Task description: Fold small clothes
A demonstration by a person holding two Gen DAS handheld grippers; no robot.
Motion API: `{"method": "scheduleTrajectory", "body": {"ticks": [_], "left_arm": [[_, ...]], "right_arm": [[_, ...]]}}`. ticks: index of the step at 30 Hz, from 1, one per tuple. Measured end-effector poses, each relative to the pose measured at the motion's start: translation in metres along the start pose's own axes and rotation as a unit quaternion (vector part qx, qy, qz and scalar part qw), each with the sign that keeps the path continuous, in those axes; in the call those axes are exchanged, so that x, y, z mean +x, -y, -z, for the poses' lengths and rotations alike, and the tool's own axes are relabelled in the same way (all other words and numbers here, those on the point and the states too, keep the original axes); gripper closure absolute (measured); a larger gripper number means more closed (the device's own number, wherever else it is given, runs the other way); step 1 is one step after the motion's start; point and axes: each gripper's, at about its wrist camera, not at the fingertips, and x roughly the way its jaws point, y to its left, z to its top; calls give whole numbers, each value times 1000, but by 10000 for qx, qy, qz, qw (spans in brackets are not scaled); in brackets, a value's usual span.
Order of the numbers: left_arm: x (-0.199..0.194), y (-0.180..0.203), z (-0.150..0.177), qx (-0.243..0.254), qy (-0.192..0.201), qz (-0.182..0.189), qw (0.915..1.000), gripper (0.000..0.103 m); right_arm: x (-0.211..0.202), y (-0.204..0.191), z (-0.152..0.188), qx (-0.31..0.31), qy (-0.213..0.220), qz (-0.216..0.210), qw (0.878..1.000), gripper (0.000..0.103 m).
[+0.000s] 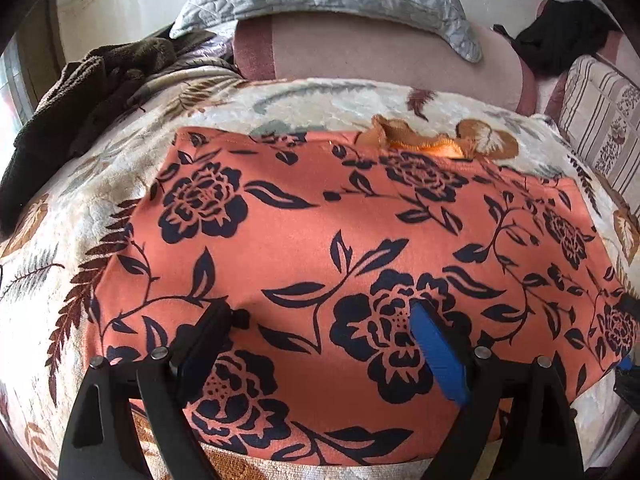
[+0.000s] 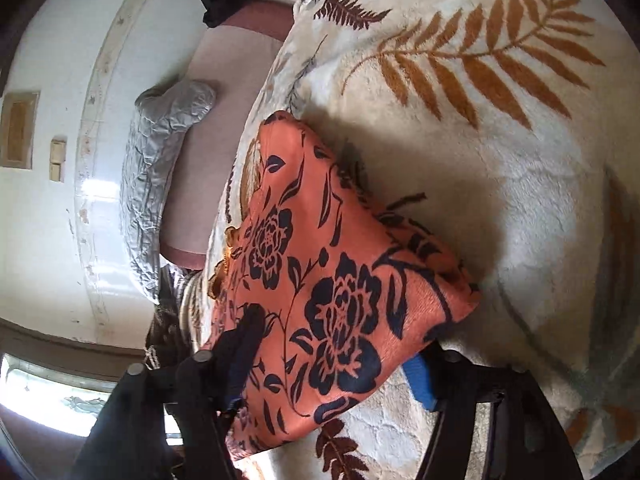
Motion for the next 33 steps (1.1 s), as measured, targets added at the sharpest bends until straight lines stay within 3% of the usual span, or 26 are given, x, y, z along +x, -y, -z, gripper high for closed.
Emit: {"method": "scheduleTrajectory", "body": {"ticks": [3,4,7,8,9,10,11,13,17,21,24,27,29,31,33], "left_arm": [[-15,7,-2,242,355,-7,9991,12],[-11,11,-2,369,306,-89,9988,12],[24,14,5,512,-350,-302,9976,9],[22,13,6,468,-205,-312,9982,9],[20,14,4,510,-206,-338,9979,9],[18,14,2,542,-213,-299,9979,9],[16,11,1,490,-206,-215,9984,9],[15,-2,-1,152,-338,-4,9993,9],[-5,-43,-12,-632,-118,242,9976,9],[-29,-102,-21,-1444,195,250,9890,9],[-40,-153,-22,-2037,378,99,9783,9],[-41,-199,-18,-2515,389,-137,9670,9],[-37,-222,-13,-2779,249,-179,9601,10],[-36,-238,-7,-2995,203,-150,9538,10],[-39,-245,-5,-3031,260,-121,9525,10]], "right_arm": [[1,-6,2,-176,60,96,9998,49],[1,-8,3,-250,97,109,9996,49],[2,-11,3,-406,186,306,9985,47],[4,-13,2,-472,232,383,9979,47],[7,-15,1,-529,220,437,9974,50],[11,-22,-1,-669,180,533,9962,61],[14,-30,-2,-906,115,719,9932,93],[14,-56,0,-1434,188,1091,9835,92],[1,-151,27,-2749,627,1078,9533,93],[7,-240,111,-4364,818,743,8930,93],[46,-259,180,-5107,399,626,8566,93],[119,-239,226,-5366,-651,970,8357,93],[158,-216,232,-5141,-1274,1196,8398,93],[146,-226,229,-5081,-1071,1013,8486,93],[126,-246,219,-5005,-888,740,8580,93]]}}
